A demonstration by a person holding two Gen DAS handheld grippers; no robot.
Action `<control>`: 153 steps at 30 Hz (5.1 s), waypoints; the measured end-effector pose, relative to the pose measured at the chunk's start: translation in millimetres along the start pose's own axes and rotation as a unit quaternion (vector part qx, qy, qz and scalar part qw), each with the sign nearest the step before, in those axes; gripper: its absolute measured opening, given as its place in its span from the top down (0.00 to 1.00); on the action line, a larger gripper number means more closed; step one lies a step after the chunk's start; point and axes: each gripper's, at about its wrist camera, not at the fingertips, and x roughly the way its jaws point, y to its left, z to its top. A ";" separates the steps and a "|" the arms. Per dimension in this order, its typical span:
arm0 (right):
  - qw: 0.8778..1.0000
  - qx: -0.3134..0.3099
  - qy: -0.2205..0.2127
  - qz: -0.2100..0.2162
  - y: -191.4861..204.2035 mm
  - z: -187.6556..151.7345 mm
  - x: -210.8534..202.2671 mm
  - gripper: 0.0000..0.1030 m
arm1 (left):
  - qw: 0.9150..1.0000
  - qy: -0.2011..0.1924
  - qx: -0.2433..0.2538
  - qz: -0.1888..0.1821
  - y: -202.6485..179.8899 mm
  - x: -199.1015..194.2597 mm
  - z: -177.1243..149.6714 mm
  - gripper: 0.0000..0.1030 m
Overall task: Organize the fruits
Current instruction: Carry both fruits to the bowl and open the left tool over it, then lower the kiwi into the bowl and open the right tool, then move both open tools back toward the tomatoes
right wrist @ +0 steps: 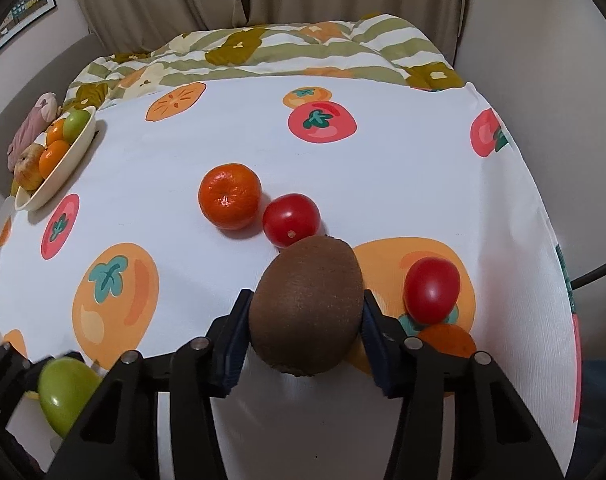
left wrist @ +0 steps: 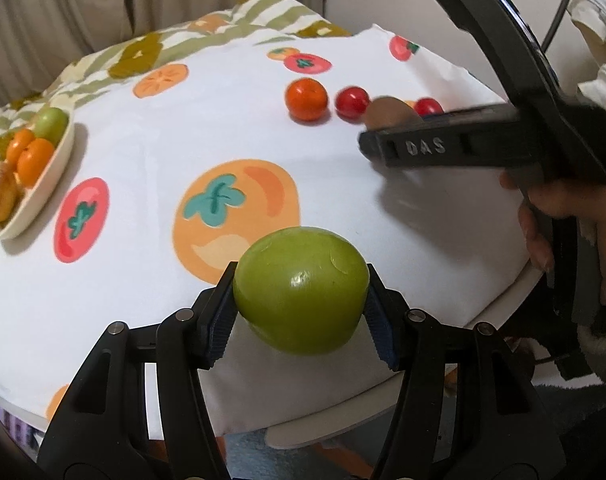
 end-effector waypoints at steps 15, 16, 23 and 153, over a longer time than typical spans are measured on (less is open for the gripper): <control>1.000 -0.005 -0.019 0.013 15.5 7.6 -37.5 0.55 | 0.998 -0.035 -0.036 0.036 34.3 -33.6 18.3 0.40; 1.000 -0.007 -0.020 0.014 18.2 10.3 -41.0 0.55 | 0.998 -0.040 -0.037 0.040 38.0 -38.9 20.8 0.40; 0.999 -0.021 -0.039 0.029 41.8 29.5 -59.6 0.55 | 0.995 -0.065 -0.050 0.059 70.2 -64.6 32.5 0.40; 0.991 -0.024 -0.103 0.081 219.4 126.5 -91.1 0.00 | 0.988 -0.127 -0.027 0.086 252.5 -125.4 65.4 0.00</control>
